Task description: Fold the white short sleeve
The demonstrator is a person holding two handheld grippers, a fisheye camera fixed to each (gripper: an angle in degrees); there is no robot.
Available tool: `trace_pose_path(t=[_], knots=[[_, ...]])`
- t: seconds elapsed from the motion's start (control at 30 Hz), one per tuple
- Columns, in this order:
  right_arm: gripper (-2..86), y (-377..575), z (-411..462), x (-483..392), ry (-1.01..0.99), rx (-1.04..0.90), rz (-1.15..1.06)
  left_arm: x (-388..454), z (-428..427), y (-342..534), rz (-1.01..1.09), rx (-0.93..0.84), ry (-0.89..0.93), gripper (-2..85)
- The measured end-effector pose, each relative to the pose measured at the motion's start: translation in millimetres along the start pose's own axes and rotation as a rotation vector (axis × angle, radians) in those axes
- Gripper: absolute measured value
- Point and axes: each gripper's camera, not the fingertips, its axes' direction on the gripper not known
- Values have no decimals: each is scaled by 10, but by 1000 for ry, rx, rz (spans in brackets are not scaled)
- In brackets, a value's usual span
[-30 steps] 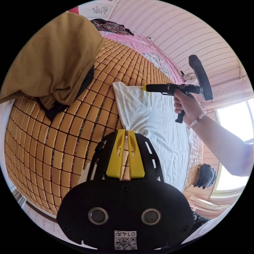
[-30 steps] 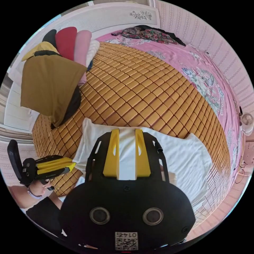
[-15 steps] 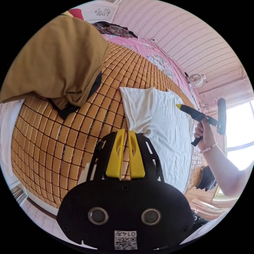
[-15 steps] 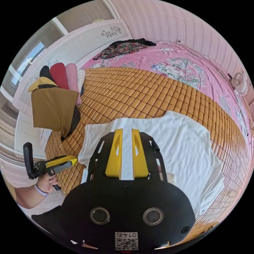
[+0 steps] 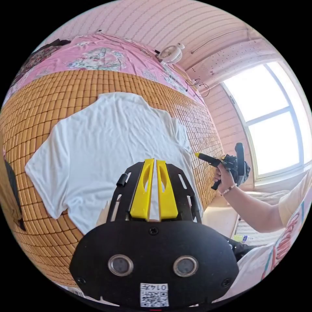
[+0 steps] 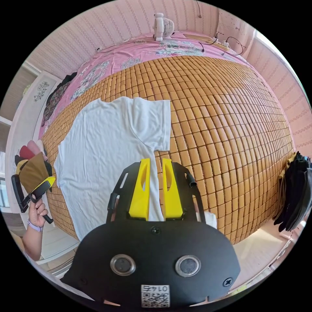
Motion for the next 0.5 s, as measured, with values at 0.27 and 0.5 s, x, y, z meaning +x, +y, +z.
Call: trace_pose_path(t=[0.27, 0.5], knots=[[73, -86, 72, 254, 12, 58, 29, 1057, 1308, -1177, 221, -97, 28, 29], [24, 22, 138, 372, -11, 57, -26, 1745, 2172, -1567, 353, -166, -165, 61]])
